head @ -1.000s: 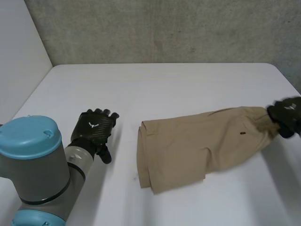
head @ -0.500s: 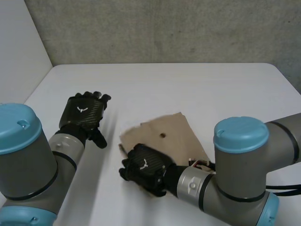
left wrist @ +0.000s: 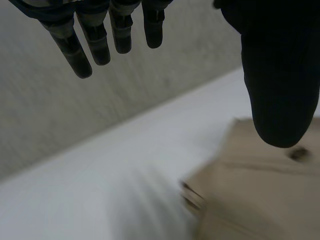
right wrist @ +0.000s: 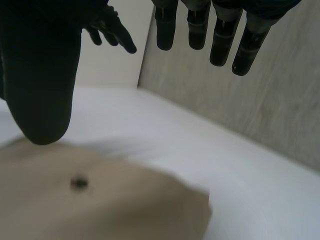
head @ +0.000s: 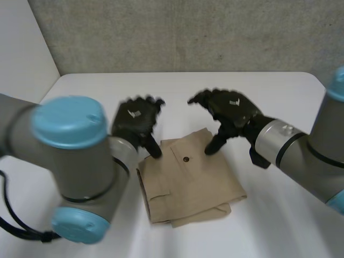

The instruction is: Fold the shorts.

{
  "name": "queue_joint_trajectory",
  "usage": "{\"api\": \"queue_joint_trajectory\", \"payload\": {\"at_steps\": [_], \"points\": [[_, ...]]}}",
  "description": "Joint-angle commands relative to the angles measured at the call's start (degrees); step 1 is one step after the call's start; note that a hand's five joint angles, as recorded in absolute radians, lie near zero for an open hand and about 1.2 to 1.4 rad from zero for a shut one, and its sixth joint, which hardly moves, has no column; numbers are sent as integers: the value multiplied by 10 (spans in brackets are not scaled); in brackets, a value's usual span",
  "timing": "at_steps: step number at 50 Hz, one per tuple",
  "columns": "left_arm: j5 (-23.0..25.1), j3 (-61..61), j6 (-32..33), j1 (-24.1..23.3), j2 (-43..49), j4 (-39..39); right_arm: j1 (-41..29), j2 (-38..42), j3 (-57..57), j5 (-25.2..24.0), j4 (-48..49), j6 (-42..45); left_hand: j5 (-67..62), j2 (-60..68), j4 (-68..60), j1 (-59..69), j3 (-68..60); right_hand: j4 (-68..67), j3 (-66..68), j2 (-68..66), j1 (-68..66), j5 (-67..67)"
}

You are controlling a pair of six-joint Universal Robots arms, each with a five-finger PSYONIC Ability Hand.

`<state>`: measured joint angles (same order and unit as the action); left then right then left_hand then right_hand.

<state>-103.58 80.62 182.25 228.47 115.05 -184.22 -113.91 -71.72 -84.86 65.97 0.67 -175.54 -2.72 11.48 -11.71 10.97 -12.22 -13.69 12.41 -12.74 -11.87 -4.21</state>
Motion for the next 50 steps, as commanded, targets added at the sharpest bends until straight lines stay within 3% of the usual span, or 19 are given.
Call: {"api": "queue_joint_trajectory", "payload": {"at_steps": [1, 7, 11, 20, 25, 29, 33, 36, 40, 50], "points": [[-78, -42, -80, -56, 116, 87, 0, 112, 37, 28, -92, 106, 27, -15, 17, -10, 22, 37, -24, 27, 19, 42], [-101, -35, -85, -63, 142, 108, 4, 168, 47, 94, -109, 187, 27, -15, 17, -10, 22, 37, -24, 27, 19, 42], [-98, -31, -84, -63, 143, 110, 15, 171, 42, 110, -100, 201, 27, -15, 17, -10, 22, 37, -24, 27, 19, 42], [-97, -57, -77, -61, 125, 112, 8, 133, 29, 111, -45, 181, 27, -15, 17, -10, 22, 37, -24, 27, 19, 42], [-97, -81, -75, -51, 41, 115, 9, 73, 29, 117, -8, 126, 27, -15, 17, -10, 22, 37, -24, 27, 19, 42], [-87, -88, -59, -8, -52, 117, 15, -24, 43, 150, 24, 57, 25, -13, 15, -8, 20, 37, -24, 27, 19, 42], [-32, -92, -14, 70, -137, 138, 20, -98, 77, 209, 22, 23, 17, -4, 7, 1, 12, 37, -24, 27, 19, 42], [20, -106, -6, 111, -163, 176, 40, -114, 106, 245, -8, 30, 17, -4, 7, 1, 12, 37, -24, 27, 19, 42], [50, -122, -7, 170, -176, 234, 54, -110, 150, 250, -76, 40, 22, -9, 12, -4, 17, 37, -24, 27, 19, 42], [77, -124, -6, 188, -183, 258, 51, -88, 149, 249, -106, 41, 27, -15, 17, -10, 22, 37, -24, 27, 19, 42]]}}
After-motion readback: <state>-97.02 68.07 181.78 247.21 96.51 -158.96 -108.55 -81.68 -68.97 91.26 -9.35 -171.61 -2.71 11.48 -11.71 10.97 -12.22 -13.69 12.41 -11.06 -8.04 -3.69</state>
